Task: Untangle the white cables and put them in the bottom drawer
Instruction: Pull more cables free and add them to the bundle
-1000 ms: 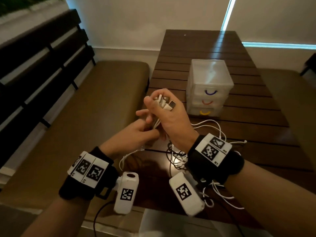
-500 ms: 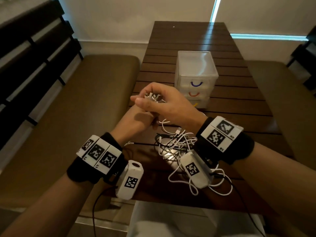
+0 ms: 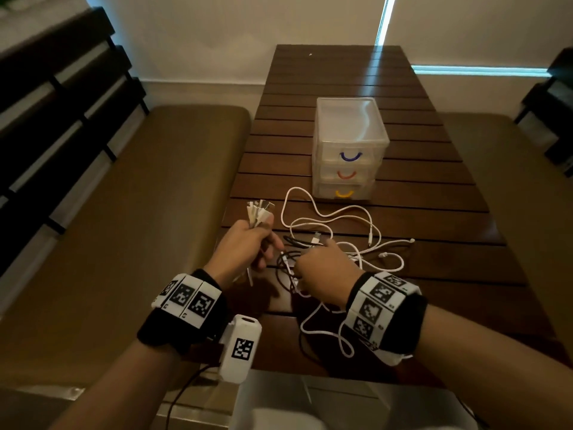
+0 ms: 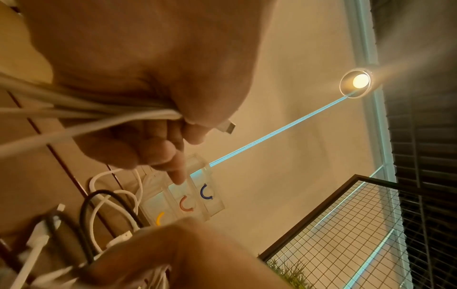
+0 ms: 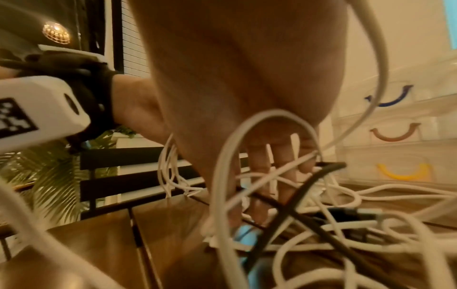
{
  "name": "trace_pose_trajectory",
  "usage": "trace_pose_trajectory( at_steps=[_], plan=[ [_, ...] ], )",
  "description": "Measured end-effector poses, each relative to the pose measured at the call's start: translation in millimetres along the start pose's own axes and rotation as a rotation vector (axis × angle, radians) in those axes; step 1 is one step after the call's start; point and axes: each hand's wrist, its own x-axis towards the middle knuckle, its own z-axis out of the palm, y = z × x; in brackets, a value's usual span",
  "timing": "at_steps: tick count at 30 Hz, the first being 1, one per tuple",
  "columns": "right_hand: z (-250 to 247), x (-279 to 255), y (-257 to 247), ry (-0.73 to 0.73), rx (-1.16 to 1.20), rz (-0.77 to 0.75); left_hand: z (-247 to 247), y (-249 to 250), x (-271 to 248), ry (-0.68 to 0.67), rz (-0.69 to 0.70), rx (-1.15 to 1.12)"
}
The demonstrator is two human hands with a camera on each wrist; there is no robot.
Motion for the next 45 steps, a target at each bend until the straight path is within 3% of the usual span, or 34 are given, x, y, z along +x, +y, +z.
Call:
trace_pose_trajectory(
  at_steps=[3,6,10,13,15,21,23,28,31,34,36,39,42,45],
  plan=[
    [-11,-1,15,0.062,0.072,0.061,1,-1,-2,0.002,-0.007,-0.001],
    [-17,-7,28,-0.025,0.121,-0.007,1,-3,-3,0.010,0.004,0.022],
    [-6,-20,21,0.025,-0.059,-0.139,2,-6,-5,0.007,0.007,0.051],
    [-3,-21,21,0.092,-0.148,-0.136,2,-10,-6,0.013,-0.001,0.061],
    [-6,-20,23,0.183,-0.025,-0.085,1,-11,-8,0.004,-0.008,0.021],
    [-31,-14,10,0.536,0.645,0.132,-1,-11,-6,-0.006,-0.037,-0.122],
    [-38,-14,0,0.523,0.794,0.128,-3,-10,-5,-0.013,-0.072,-0.165],
    [-35,-18,-21,0.314,0.960,0.056,-6,-10,-4,-0.034,-0.129,-0.309],
    [-36,-21,-19,0.288,1.037,0.007,-14,-16,0,-0.035,-0.132,-0.382],
    [-42,-24,-14,0.203,1.334,-0.073,-17,-15,0,-0.026,-0.118,-0.374],
    [-45,-23,-8,0.204,1.378,-0.070,-15,-12,-2,0.028,-0.101,-0.391],
    [-42,-14,-1,0.358,1.243,-0.011,-13,-14,0,0.102,-0.083,-0.386],
    [-44,-8,3,0.545,1.222,0.085,-11,-16,1,0.085,-0.082,-0.383],
    [-48,-4,4,0.728,1.157,0.069,-9,-17,1,0.053,-0.102,-0.355]
  ],
)
